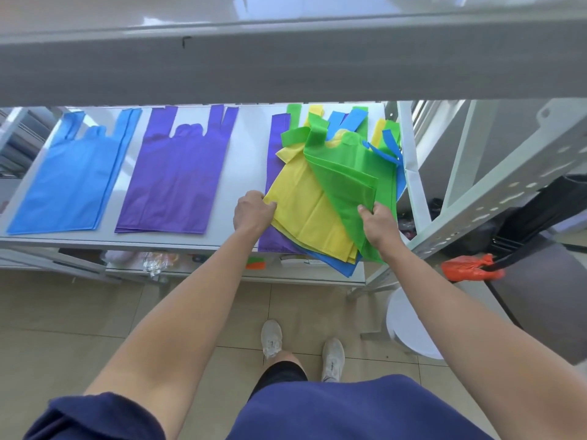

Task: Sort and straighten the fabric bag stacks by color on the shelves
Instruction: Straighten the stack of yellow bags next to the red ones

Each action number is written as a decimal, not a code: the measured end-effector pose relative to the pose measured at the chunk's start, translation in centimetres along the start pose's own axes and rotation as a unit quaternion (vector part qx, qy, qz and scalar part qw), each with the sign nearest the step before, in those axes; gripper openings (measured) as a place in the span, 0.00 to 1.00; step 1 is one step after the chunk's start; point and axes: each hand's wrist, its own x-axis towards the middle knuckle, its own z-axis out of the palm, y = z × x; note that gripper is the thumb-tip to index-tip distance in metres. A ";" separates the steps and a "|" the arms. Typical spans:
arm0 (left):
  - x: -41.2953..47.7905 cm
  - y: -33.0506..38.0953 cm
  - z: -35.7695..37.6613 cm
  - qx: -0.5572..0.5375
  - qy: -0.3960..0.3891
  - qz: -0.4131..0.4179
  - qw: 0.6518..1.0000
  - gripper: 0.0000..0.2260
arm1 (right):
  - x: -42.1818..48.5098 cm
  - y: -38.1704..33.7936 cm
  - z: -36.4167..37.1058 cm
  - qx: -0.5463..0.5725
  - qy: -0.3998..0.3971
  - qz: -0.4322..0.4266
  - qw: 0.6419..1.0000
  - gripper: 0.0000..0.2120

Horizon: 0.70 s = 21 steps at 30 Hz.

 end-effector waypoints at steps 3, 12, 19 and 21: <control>-0.8 0.9 -1.0 0.130 0.002 -0.003 0.991 0.19 | 0.1 -0.1 -0.3 0.001 0.001 -0.004 1.000 0.28; -1.0 4.5 -2.6 -0.245 -0.170 -0.024 0.954 0.15 | 0.4 -0.2 -0.6 -0.025 0.010 -0.025 0.999 0.20; -0.7 5.2 -2.7 -0.419 -0.315 -0.081 0.848 0.02 | -0.7 -0.4 -0.6 -0.154 -0.030 -0.143 0.977 0.13; 0.3 5.0 -3.4 -0.421 -0.329 -0.124 0.836 0.09 | -1.3 -0.8 -0.4 -0.166 -0.045 -0.169 0.971 0.14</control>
